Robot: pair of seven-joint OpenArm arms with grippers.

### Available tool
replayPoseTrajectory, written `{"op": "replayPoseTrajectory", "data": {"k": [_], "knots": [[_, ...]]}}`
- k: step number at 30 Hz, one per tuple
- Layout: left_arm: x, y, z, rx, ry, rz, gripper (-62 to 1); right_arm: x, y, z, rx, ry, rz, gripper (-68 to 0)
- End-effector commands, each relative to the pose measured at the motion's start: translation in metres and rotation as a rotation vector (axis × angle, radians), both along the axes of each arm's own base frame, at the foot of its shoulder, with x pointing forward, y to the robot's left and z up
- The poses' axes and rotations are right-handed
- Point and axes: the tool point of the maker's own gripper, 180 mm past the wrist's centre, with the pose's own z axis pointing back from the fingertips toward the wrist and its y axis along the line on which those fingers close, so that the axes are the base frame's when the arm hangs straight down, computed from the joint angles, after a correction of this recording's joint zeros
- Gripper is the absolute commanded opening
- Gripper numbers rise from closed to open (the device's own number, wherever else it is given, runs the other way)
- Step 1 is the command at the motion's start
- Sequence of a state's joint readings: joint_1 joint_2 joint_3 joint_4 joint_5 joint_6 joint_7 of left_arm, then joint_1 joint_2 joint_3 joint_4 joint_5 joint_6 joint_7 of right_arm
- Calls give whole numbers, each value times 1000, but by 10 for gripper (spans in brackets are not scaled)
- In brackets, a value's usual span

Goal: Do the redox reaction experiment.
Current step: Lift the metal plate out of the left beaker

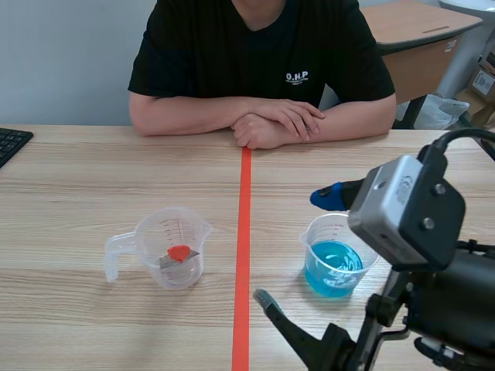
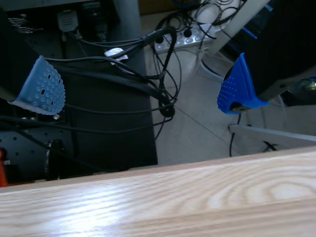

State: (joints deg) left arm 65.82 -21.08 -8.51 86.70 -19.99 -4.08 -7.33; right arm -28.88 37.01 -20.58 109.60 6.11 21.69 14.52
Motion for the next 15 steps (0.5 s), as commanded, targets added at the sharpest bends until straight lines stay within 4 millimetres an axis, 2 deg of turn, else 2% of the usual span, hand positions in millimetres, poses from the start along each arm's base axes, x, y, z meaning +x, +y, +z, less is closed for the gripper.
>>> {"op": "replayPoseTrajectory", "data": {"k": [1, 8, 15], "knots": [[5, -7, 3, -21, -22, 6, 14, 4, 6, 12, 10, -51, 26, 4], [3, -13, 1, -56, -18, 29, 14, 5, 34, 23, 26, -114, 119, 4], [12, -12, 0, -52, -35, 28, 14, 3, 58, 16, -23, -135, 159, 4]]}}
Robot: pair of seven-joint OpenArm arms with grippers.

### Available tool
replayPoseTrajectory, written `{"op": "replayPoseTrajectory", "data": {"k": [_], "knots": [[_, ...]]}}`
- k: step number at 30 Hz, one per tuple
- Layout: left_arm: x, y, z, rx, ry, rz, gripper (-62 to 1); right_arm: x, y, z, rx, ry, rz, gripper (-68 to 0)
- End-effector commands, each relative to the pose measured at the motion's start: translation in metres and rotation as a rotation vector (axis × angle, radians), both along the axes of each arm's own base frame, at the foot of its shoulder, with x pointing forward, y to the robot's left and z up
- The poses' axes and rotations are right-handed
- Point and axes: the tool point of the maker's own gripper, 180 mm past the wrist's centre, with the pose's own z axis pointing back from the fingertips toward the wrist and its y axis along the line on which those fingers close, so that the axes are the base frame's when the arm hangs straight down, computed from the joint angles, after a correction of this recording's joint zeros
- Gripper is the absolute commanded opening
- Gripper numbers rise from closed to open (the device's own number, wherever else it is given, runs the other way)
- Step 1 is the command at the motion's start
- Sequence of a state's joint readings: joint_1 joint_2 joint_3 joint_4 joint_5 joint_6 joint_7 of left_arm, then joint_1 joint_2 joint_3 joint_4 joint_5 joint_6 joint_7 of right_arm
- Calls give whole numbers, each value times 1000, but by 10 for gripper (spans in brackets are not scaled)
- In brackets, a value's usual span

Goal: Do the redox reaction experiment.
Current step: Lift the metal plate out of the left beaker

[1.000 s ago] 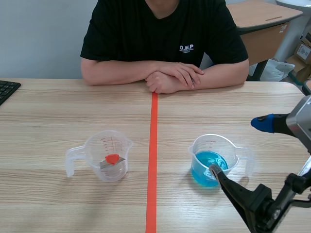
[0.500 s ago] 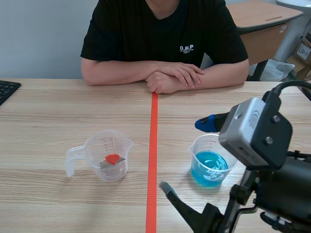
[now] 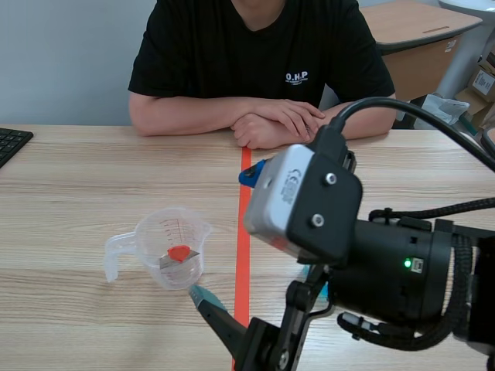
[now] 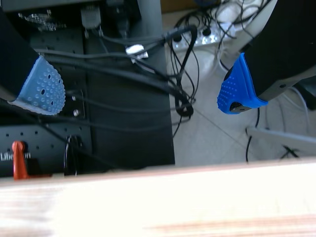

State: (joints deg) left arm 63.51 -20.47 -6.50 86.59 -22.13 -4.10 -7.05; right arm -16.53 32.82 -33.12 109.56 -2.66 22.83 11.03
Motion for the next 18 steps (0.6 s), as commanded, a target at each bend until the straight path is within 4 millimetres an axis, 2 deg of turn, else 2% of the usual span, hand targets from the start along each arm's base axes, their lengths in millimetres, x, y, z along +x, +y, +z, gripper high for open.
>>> {"op": "replayPoseTrajectory", "data": {"k": [1, 10, 18], "knots": [[2, 0, 2, 1, -12, -3, 14, 1, 5, 1, 16, -3, -1, 4], [2, 0, 2, 0, -13, -3, 14, 2, 29, -25, -6, 32, 46, 4], [2, 0, 2, 0, -13, -2, 14, 10, 43, -28, 1, 3, 82, -156]]}}
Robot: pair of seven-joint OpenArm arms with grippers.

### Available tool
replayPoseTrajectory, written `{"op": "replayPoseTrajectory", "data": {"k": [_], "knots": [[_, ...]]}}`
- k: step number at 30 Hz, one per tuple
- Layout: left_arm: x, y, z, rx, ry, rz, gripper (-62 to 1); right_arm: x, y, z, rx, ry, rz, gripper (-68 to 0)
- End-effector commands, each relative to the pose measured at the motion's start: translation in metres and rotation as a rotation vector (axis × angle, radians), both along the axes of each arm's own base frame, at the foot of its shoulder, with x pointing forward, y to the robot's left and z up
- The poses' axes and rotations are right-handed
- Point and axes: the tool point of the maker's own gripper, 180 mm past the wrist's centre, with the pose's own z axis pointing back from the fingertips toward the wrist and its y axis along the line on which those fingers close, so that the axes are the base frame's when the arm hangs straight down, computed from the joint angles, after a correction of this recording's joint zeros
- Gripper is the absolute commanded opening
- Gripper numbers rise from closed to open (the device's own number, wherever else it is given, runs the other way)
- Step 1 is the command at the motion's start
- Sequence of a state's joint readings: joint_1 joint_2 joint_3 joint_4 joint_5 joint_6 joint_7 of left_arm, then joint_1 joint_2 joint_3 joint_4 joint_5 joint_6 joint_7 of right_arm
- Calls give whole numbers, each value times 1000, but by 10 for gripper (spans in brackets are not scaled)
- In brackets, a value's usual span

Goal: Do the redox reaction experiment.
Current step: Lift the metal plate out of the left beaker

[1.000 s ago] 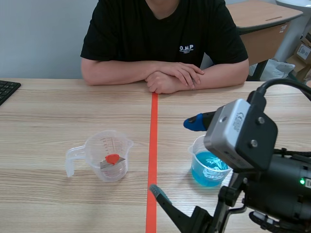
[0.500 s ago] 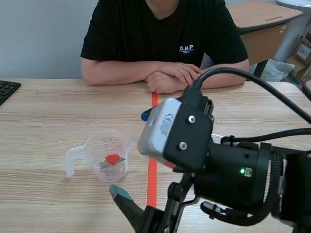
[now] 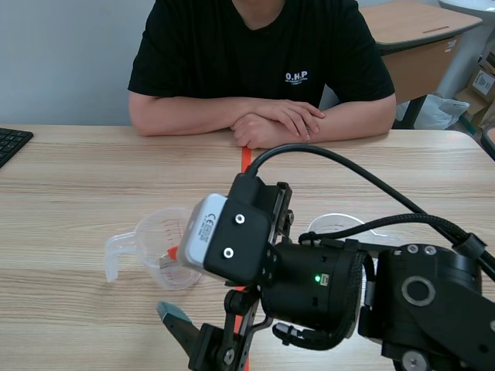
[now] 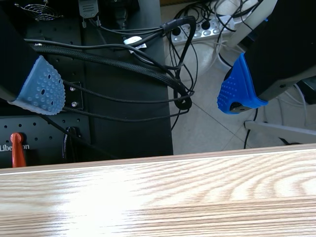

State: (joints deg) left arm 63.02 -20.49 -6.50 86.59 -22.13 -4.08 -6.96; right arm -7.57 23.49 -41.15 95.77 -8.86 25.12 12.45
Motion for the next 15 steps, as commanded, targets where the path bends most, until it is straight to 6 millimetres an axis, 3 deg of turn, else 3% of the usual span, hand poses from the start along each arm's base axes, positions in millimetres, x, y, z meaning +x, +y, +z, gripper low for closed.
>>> {"op": "replayPoseTrajectory", "data": {"k": [1, 15], "knots": [[-1, 0, 2, -1, -6, -2, 14, 4, 5, 15, 33, -39, 11, -180], [-1, 0, 2, -1, -6, -2, 14, 3, 9, 21, 53, -58, 31, -534]]}}
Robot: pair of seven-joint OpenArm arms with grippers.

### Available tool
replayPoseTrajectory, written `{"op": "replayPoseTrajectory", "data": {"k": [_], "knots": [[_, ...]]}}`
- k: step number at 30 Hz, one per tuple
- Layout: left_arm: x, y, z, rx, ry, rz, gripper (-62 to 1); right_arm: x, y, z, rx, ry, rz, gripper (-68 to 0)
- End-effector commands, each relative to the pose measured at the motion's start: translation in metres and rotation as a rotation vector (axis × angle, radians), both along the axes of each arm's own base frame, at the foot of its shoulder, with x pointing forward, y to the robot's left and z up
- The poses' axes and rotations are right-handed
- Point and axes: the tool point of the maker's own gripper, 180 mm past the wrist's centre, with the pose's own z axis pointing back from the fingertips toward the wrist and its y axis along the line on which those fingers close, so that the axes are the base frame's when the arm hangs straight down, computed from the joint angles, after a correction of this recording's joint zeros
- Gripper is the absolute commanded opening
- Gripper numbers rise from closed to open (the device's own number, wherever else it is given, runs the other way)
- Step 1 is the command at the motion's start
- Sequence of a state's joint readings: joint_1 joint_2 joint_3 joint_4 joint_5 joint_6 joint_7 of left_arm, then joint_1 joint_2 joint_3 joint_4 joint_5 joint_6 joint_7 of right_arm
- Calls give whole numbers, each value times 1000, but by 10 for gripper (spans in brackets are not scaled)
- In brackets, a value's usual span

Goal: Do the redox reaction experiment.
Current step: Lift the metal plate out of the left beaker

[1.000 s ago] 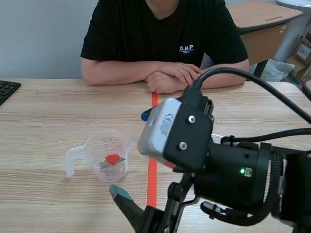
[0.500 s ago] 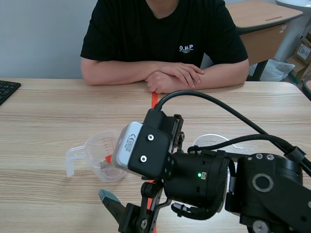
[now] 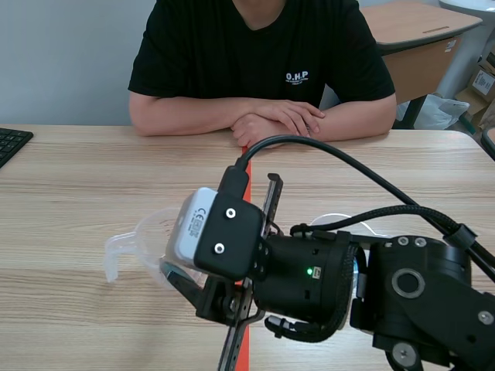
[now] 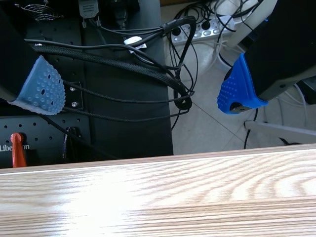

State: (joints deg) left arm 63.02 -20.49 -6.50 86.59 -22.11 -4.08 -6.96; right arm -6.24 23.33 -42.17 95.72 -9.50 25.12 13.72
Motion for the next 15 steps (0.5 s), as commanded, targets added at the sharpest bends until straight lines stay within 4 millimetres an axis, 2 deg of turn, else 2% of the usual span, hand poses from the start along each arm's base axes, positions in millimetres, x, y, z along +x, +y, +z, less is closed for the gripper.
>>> {"op": "replayPoseTrajectory", "data": {"k": [1, 7, 15], "knots": [[-1, 0, 2, -1, -6, -2, 14, 3, 3, 14, 38, -30, 7, -558], [-1, 0, 2, -1, -6, -2, 14, 2, 4, 18, 57, -36, 13, -657], [-1, 0, 2, -1, -6, -2, 14, 12, -3, 28, 79, -67, -12, -658]]}}
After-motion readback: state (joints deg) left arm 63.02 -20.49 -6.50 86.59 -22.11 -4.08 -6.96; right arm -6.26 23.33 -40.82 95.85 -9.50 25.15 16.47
